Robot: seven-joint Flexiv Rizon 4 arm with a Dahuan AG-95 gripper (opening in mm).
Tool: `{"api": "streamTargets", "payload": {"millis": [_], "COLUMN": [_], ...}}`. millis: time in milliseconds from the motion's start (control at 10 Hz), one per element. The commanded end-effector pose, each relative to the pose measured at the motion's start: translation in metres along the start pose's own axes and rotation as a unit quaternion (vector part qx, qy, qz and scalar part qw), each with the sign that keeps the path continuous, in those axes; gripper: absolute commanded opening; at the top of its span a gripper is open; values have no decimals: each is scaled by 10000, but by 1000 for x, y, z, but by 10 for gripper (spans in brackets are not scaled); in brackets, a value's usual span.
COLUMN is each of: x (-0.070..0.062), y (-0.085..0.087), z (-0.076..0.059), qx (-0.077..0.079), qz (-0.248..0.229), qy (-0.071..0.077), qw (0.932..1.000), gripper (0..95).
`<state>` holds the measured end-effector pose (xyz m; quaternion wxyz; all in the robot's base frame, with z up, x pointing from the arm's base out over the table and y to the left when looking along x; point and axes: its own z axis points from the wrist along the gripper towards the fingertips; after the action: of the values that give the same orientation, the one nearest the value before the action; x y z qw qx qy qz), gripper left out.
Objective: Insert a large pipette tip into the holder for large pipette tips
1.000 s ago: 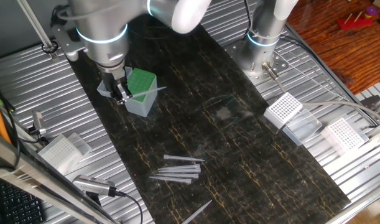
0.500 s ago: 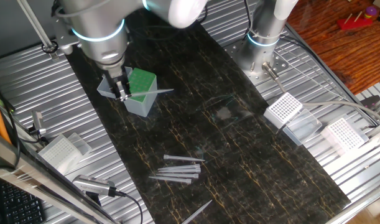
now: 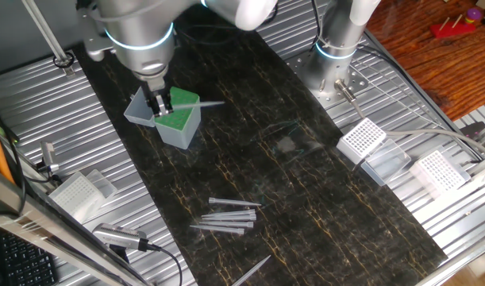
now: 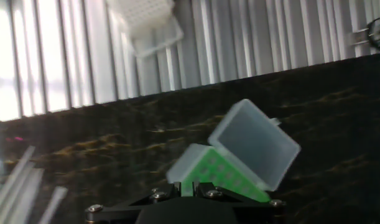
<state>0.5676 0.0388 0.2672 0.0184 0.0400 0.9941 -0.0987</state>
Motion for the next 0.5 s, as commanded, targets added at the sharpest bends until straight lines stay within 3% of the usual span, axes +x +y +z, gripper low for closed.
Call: {"api": "streamTargets", "payload": {"millis": [100, 500], "x": [5, -3], "y": [-18, -25], "z": [28, 56], "qx": [-314, -420], "qz": [-420, -866], "qy": [-35, -30], "qw": [9986, 9954], "gripper": [0, 0]}}
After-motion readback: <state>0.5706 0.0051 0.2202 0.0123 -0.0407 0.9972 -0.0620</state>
